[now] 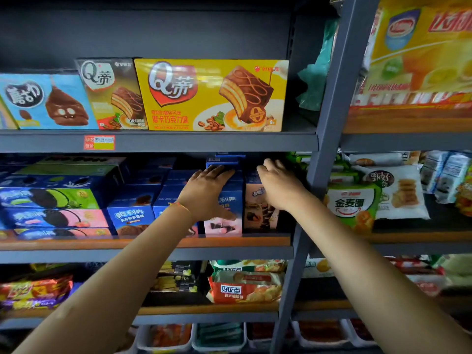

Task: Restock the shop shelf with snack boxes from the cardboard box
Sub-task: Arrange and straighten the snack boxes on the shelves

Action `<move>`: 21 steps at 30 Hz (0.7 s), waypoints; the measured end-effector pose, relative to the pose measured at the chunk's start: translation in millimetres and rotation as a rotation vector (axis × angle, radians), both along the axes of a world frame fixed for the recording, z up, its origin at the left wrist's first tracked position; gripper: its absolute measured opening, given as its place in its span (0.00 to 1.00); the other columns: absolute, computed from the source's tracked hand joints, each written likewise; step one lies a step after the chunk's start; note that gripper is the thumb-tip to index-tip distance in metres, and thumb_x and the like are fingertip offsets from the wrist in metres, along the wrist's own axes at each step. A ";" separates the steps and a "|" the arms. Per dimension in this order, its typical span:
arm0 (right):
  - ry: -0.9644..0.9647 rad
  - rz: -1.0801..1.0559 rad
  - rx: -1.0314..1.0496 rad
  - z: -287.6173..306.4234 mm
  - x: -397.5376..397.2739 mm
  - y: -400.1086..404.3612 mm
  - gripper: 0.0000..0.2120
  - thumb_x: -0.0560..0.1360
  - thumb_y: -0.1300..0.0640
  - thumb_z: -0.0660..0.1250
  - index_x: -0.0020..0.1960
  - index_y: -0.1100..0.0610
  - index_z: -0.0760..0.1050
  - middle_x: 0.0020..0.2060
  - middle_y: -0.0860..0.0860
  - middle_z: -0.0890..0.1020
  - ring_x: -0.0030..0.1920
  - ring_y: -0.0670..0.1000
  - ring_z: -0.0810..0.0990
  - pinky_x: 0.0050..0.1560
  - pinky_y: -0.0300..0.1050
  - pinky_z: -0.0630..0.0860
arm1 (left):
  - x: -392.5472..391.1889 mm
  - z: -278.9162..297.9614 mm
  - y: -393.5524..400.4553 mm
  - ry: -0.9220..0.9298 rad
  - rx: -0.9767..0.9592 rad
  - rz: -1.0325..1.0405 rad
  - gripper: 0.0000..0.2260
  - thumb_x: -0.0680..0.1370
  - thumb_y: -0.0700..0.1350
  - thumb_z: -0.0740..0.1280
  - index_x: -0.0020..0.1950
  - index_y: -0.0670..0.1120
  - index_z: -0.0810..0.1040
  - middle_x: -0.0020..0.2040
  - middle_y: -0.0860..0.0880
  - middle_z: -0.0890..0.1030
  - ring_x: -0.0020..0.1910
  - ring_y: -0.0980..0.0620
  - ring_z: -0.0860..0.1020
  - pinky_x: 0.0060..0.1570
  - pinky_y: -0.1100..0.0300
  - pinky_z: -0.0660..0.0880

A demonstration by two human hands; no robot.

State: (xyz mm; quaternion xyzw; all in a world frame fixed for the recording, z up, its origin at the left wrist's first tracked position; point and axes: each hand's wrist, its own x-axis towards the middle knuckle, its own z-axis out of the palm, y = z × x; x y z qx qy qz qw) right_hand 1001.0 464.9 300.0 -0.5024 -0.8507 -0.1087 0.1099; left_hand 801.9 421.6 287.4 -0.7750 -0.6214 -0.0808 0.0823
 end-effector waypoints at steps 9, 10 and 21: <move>0.095 0.073 -0.305 20.1 5.7 -2.0 0.39 0.68 0.52 0.80 0.72 0.54 0.63 0.63 0.54 0.74 0.58 0.55 0.75 0.52 0.48 0.73 | -1.4 1.8 3.0 0.017 -0.018 0.024 0.52 0.67 0.70 0.72 0.81 0.53 0.50 0.82 0.49 0.52 0.80 0.47 0.52 0.78 0.47 0.53; 0.092 0.082 -0.327 22.9 5.8 -3.3 0.39 0.67 0.52 0.80 0.71 0.54 0.63 0.62 0.53 0.74 0.56 0.54 0.75 0.51 0.48 0.73 | -1.6 2.0 3.1 0.009 -0.028 0.028 0.52 0.67 0.69 0.72 0.82 0.54 0.50 0.82 0.49 0.52 0.80 0.47 0.52 0.77 0.46 0.54; 0.036 0.095 -0.458 26.1 3.2 -3.7 0.41 0.71 0.47 0.76 0.76 0.55 0.58 0.67 0.54 0.69 0.60 0.54 0.73 0.55 0.48 0.73 | 2.9 3.9 -1.3 -0.053 -0.057 0.024 0.52 0.67 0.67 0.75 0.81 0.53 0.49 0.82 0.50 0.51 0.81 0.47 0.49 0.76 0.47 0.60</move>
